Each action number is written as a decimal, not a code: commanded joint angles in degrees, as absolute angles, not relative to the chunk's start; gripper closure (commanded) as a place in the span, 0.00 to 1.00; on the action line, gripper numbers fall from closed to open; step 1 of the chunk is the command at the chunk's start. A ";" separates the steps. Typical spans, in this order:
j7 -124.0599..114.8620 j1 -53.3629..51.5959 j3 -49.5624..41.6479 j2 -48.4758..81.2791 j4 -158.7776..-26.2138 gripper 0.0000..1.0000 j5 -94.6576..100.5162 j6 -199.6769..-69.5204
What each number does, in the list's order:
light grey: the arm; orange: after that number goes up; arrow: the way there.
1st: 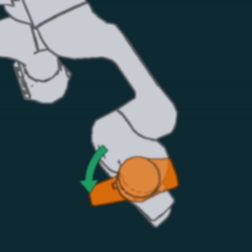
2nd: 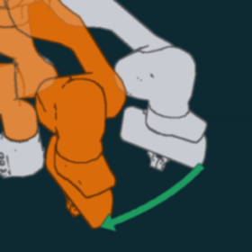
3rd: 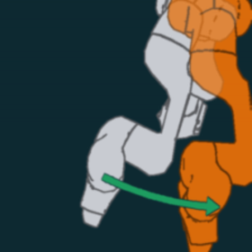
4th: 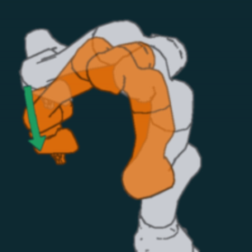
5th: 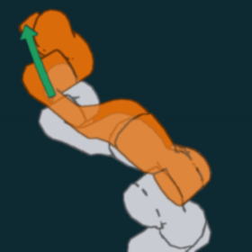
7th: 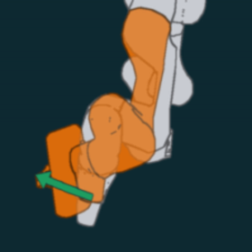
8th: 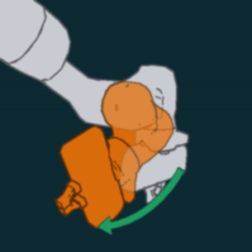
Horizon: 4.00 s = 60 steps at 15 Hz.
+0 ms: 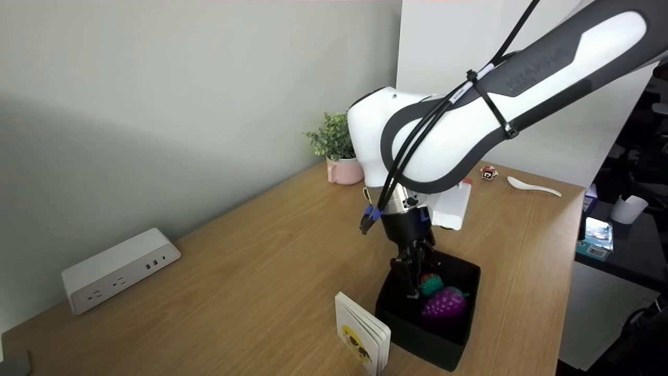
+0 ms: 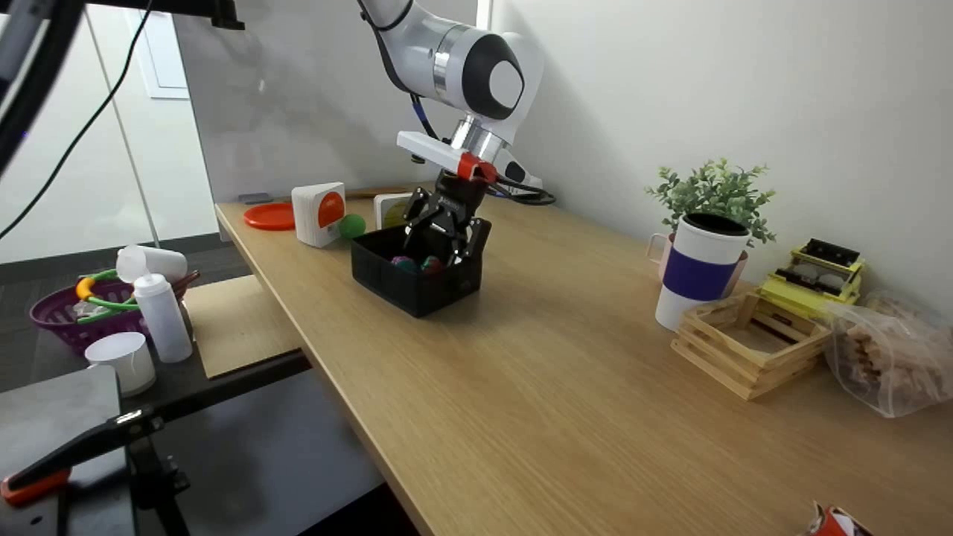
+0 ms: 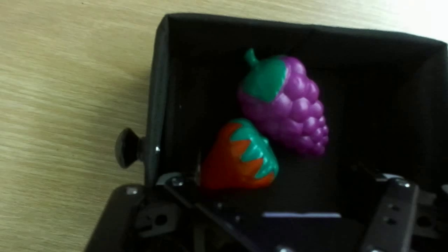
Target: Remove the strawberry and grapes from the black box
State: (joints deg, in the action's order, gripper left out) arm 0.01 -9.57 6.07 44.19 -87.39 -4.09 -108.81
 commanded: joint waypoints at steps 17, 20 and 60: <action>0.62 -8.75 6.46 44.68 -84.74 0.88 -4.23 -106.25; 0.05 -9.26 6.29 43.77 -85.11 0.88 -3.68 -106.20; -6.63 -4.61 2.43 32.94 -98.89 0.88 -3.03 -113.08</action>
